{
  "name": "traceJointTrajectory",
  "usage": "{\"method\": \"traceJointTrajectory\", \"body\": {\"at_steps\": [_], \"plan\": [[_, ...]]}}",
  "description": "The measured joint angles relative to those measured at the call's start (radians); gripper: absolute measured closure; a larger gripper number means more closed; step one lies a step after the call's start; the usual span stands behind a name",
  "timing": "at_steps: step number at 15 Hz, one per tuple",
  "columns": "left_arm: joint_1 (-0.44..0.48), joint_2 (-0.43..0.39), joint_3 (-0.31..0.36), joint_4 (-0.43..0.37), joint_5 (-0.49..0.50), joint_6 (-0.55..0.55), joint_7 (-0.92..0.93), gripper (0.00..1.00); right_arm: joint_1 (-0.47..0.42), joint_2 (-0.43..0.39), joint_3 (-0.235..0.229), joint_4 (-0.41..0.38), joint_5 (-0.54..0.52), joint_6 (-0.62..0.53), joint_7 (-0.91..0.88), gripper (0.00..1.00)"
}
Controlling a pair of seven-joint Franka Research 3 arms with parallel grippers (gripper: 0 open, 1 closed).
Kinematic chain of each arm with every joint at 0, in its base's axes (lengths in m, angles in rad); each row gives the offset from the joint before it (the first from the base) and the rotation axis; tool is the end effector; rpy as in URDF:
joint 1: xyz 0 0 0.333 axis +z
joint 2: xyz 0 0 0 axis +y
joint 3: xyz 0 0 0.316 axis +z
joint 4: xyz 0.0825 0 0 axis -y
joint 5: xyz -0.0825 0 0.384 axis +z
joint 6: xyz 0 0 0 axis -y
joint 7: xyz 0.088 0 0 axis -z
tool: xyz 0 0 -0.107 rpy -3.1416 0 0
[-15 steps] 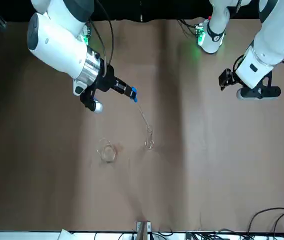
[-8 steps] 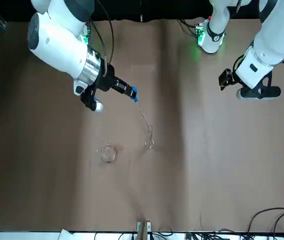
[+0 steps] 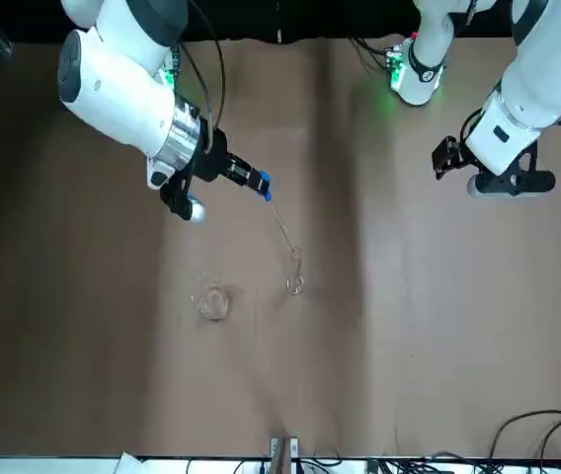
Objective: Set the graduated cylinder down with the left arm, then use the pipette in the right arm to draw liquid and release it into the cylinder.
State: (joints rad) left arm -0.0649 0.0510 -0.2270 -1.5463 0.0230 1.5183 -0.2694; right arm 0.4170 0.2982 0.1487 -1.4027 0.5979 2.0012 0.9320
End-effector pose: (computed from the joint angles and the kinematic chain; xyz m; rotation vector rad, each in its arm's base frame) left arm 0.5413 -0.1566 0.6038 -3.1068 0.0347 0.1111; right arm 0.5636 0.3803 0.5804 -2.3826 0.6744 0.2661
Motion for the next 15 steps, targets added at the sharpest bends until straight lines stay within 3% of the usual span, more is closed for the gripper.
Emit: {"method": "traceJointTrajectory", "body": {"at_steps": [15], "plan": [[0.0, 0.001, 0.0, 0.0, 0.0, 0.0, 0.0, 0.01, 0.025, 0.015, 0.0, -0.009, -0.033, -0.011, 0.0, 0.8]]}}
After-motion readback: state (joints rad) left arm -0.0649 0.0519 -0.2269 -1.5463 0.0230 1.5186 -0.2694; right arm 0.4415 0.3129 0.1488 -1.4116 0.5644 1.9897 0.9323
